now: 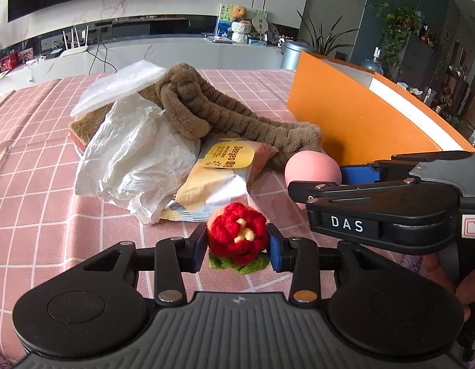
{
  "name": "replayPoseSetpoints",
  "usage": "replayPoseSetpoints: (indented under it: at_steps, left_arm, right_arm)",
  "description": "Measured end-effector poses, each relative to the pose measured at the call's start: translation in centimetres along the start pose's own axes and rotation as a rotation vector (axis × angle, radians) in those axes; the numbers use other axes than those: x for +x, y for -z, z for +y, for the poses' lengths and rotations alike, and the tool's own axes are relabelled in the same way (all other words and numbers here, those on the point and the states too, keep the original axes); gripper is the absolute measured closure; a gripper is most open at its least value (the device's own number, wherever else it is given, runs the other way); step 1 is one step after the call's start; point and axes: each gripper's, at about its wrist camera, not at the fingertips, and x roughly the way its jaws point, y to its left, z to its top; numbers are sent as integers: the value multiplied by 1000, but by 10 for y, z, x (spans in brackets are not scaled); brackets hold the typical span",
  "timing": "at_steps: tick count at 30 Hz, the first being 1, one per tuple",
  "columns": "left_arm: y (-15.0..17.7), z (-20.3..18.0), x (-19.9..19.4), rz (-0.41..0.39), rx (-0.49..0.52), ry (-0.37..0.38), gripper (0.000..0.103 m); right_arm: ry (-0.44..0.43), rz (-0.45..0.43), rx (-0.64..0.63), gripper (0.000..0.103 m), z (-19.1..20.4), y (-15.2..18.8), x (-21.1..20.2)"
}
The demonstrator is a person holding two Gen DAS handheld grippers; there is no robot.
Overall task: Organize soft objects
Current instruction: 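Carry strawberry and pink ball into the orange box and open both tools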
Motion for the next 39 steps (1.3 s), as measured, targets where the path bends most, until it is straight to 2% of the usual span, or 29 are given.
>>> replayPoseSetpoints:
  at_steps: [8,13,22,28,36,39]
  left_arm:
    - [-12,-3,-28,-67,-19,-1,58]
    - [-29,-9,-43,-95,-32,21,58]
    - [-78,-43,-56,-177,44,112,58]
    - [-106,-89,-40,-178,134,214,58]
    - [-146,-140,12,-50,192,338,58]
    - [-156,-158,32,8,252,342,58]
  right_arm:
    - [-7,-96,-4,57,-3,-1,-39]
    - [18,-171,-12,57,-10,-7,-73]
    - [88,-230,11,57,-58,-22,-117]
    - [142,-166,50,57,-112,-29,-124]
    - [149,-2,115,57,-183,-29,-102]
    - [133,53,116,57,-201,-32,-90]
